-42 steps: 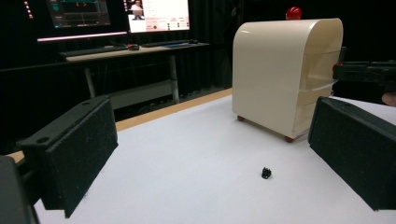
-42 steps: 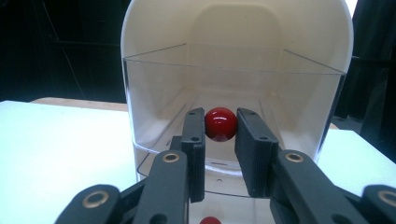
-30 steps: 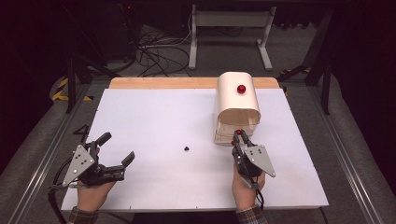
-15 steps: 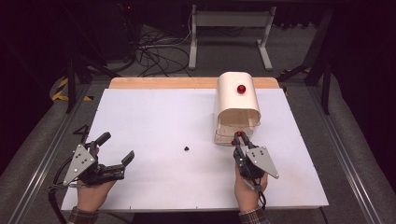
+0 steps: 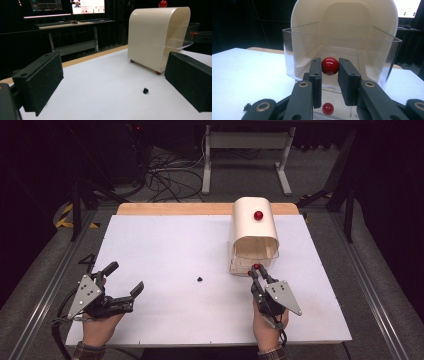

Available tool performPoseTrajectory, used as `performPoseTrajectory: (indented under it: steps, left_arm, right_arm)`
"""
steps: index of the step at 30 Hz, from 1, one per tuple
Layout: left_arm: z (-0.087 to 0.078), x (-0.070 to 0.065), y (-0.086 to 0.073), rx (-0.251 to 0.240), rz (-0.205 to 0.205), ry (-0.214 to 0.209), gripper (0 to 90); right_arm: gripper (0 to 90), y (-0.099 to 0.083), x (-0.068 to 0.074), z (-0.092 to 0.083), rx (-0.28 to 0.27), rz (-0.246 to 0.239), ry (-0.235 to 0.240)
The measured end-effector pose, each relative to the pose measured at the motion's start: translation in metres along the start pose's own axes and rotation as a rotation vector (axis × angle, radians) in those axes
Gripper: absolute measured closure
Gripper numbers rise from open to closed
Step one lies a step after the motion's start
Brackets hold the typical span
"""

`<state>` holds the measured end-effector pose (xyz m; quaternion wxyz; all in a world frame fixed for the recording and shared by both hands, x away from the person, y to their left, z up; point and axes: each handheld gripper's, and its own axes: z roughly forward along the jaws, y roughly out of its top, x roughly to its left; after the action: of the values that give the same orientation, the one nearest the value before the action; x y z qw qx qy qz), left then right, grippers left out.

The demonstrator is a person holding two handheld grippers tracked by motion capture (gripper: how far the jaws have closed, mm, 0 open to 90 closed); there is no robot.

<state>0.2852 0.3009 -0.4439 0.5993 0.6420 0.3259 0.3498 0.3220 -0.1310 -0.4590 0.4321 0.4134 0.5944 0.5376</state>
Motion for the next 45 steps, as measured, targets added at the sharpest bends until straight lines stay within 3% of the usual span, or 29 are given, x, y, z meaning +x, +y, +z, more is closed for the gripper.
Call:
performPoseTrajectory:
  steps: [41, 45]
  left_arm:
    - [0.001, -0.001, 0.0, 0.004, 0.009, 0.013, 1.5]
    - [0.001, -0.001, 0.0, -0.001, 0.0, 0.025, 0.3]
  right_arm:
    - [73.5, 0.0, -0.008, -0.013, 0.012, 0.003, 0.085]
    - [65.5, 0.001, -0.01, -0.015, 0.001, 0.022, 0.081]
